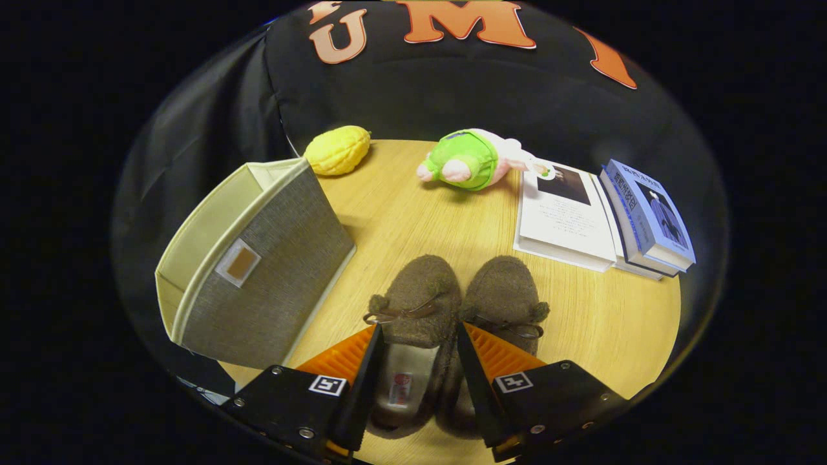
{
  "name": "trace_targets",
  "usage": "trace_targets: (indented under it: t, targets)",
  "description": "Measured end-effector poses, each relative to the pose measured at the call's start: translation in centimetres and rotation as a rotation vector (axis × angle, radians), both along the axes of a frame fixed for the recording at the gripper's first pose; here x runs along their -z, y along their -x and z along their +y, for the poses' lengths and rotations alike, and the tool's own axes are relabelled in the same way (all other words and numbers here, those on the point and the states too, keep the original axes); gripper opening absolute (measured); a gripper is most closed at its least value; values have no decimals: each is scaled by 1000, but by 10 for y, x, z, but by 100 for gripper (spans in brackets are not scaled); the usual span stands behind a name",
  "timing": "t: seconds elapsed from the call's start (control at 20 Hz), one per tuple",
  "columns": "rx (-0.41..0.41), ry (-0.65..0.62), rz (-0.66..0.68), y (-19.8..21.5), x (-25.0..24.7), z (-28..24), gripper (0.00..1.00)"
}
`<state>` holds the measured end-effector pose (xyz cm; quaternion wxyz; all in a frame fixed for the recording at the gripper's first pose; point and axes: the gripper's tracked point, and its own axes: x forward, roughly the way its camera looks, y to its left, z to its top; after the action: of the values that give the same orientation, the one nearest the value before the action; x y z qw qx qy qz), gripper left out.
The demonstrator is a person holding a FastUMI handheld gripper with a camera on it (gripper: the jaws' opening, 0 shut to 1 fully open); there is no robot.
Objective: Open the storage box then place both shoes into the box .Put the left shoe in first, then the right shoe, with the right side of both shoes facing outward in a uniform manner.
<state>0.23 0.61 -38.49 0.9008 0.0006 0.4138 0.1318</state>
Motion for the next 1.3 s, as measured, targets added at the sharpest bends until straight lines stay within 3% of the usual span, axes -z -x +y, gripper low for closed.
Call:
trace_targets:
  t: [0.2, 0.5, 0.95, 1.3]
  targets:
    - [-89, 106, -28, 4, 10, 1, 58]
    - [-124, 159, 4, 12, 22, -3, 48]
    - [-52, 176, 82, 2, 40, -3, 43]
    - [100, 123, 154, -5, 45, -10, 6]
